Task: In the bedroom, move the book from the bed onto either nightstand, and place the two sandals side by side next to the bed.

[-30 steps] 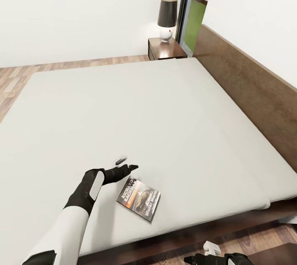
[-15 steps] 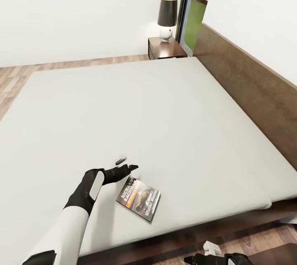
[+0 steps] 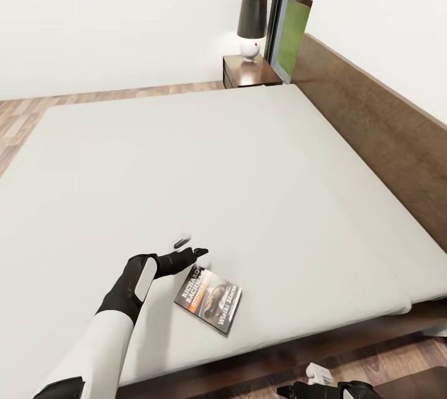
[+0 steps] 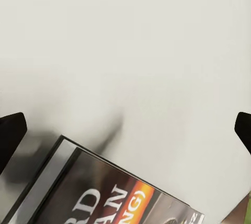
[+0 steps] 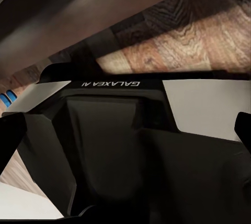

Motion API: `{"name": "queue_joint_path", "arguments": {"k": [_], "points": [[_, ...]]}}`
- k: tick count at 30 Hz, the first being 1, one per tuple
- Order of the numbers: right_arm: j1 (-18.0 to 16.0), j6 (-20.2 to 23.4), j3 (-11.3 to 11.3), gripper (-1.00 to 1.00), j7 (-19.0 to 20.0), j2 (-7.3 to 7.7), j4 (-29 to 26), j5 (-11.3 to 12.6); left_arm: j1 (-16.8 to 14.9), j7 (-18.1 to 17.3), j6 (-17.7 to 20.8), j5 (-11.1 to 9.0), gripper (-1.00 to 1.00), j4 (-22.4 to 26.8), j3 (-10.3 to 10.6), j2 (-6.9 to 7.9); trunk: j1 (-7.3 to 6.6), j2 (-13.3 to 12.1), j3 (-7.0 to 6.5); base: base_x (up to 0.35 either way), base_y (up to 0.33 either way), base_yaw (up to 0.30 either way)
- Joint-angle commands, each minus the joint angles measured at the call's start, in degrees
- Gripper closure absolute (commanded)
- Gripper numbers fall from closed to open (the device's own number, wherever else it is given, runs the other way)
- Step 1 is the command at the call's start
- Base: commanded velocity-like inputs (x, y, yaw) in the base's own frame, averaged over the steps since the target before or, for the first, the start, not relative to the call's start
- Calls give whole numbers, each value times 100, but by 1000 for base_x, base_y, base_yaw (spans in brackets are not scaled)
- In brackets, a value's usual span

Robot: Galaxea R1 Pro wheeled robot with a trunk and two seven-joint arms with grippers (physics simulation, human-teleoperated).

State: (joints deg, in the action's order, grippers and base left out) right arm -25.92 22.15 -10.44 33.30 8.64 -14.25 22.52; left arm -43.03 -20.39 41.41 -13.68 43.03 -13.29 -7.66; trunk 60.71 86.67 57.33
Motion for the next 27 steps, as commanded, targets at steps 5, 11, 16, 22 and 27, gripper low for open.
{"name": "queue_joint_path", "arguments": {"k": [5,11,16,22,27], "points": [[-1,35,-39,-100,1,6,-8,59,-4,-18,43,-3,-100,4,-33,-8,0,2,3,0,0,0],[-1,35,-42,-100,0,6,-8,59,-4,-18,43,-3,-100,4,-33,-8,66,122,57,0,0,0],[-1,35,-44,-100,-1,6,-8,59,-4,-18,43,-3,-100,4,-33,-8,175,323,147,0,0,0],[-1,35,-42,-100,-2,6,-8,59,-4,-17,43,-3,-100,4,-33,-8,197,363,165,0,0,0],[-1,35,-44,-100,-3,6,-8,59,-4,-18,43,-3,-100,4,-33,-8,197,363,165,0,0,0]]}}
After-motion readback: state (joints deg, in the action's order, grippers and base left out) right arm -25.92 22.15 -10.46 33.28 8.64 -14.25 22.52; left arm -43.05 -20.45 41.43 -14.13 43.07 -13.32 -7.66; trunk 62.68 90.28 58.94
